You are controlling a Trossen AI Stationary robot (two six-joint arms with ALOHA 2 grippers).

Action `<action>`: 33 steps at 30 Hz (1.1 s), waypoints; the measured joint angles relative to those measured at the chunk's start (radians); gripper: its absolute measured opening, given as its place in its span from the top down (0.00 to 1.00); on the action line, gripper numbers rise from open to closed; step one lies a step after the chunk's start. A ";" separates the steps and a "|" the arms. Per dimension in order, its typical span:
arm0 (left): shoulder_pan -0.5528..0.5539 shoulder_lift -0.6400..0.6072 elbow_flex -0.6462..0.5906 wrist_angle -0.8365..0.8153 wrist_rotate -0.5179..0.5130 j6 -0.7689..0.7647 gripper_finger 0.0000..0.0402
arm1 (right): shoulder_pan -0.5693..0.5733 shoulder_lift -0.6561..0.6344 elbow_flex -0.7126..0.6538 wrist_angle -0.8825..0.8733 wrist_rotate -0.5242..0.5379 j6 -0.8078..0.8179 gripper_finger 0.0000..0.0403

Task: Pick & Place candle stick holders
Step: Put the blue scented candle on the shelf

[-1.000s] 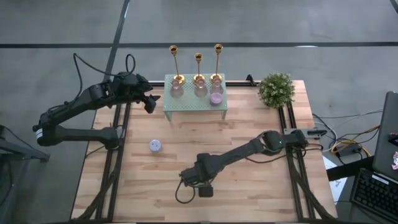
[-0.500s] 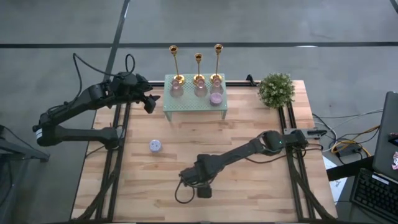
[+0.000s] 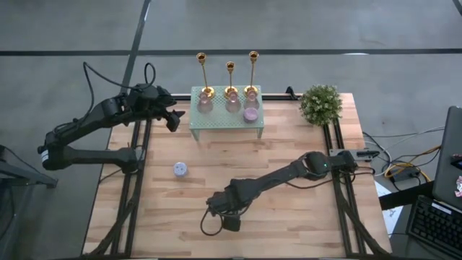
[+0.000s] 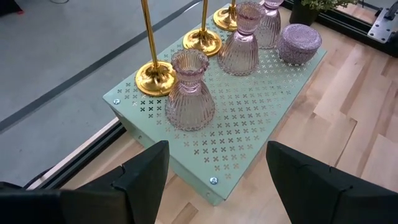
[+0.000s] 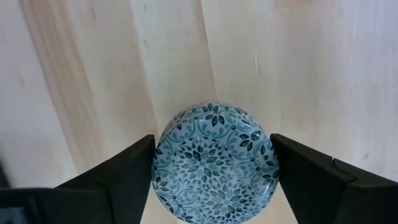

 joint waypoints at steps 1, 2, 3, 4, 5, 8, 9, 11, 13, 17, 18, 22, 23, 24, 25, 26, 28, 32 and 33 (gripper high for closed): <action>0.000 0.000 0.000 -0.002 0.000 0.000 0.32 | -0.001 0.000 0.004 -0.007 -0.006 0.017 0.27; 0.000 -0.001 0.000 -0.002 0.000 0.000 0.32 | -0.002 0.000 0.008 -0.013 -0.011 0.030 0.28; 0.000 -0.001 0.000 -0.002 0.000 0.001 0.32 | -0.002 0.000 0.010 -0.021 -0.017 0.045 0.28; 0.000 -0.001 0.000 -0.002 0.000 0.001 0.32 | -0.002 -0.001 0.013 -0.028 -0.025 0.060 0.28; 0.000 -0.002 0.000 -0.002 0.000 0.001 0.32 | -0.004 -0.001 0.018 -0.038 -0.029 0.070 0.29; 0.000 -0.002 0.000 -0.002 0.000 0.001 0.32 | -0.007 -0.002 0.023 -0.046 -0.035 0.092 0.29; 0.000 -0.002 0.000 -0.002 0.000 0.001 0.32 | -0.008 -0.002 0.023 -0.046 -0.035 0.101 0.29; 0.000 -0.003 0.000 -0.002 0.000 0.001 0.32 | -0.013 -0.002 0.023 -0.047 -0.036 0.125 0.29; 0.000 -0.003 0.000 -0.001 0.000 0.001 0.32 | -0.019 -0.002 0.023 -0.047 -0.037 0.150 0.28; 0.000 -0.003 0.000 -0.001 0.000 0.009 0.32 | -0.037 -0.002 0.023 -0.056 -0.044 0.216 0.28; 0.000 -0.003 0.000 -0.001 0.000 0.010 0.32 | -0.043 -0.002 0.023 -0.064 -0.055 0.237 0.28; 0.000 -0.004 0.000 -0.001 0.000 0.012 0.32 | -0.077 -0.009 0.022 -0.099 -0.094 0.297 0.28; 0.000 -0.004 0.000 -0.001 0.000 0.012 0.32 | -0.087 -0.012 0.022 -0.105 -0.099 0.307 0.28; 0.000 -0.004 0.000 -0.001 0.000 0.012 0.32 | -0.096 -0.015 0.022 -0.107 -0.105 0.314 0.28; 0.000 -0.004 0.000 -0.001 0.000 0.013 0.32 | -0.106 -0.020 0.022 -0.106 -0.109 0.322 0.28; 0.000 -0.005 0.000 -0.001 0.000 0.014 0.32 | -0.115 -0.024 0.022 -0.106 -0.111 0.327 0.28; 0.000 -0.006 0.000 -0.001 0.000 0.016 0.32 | -0.134 -0.035 0.022 -0.108 -0.114 0.334 0.28; 0.000 -0.010 0.000 -0.001 0.000 0.018 0.32 | -0.177 -0.061 0.024 -0.129 -0.114 0.348 0.28; 0.000 -0.010 0.000 -0.001 0.000 0.018 0.32 | -0.189 -0.065 0.024 -0.131 -0.113 0.353 0.28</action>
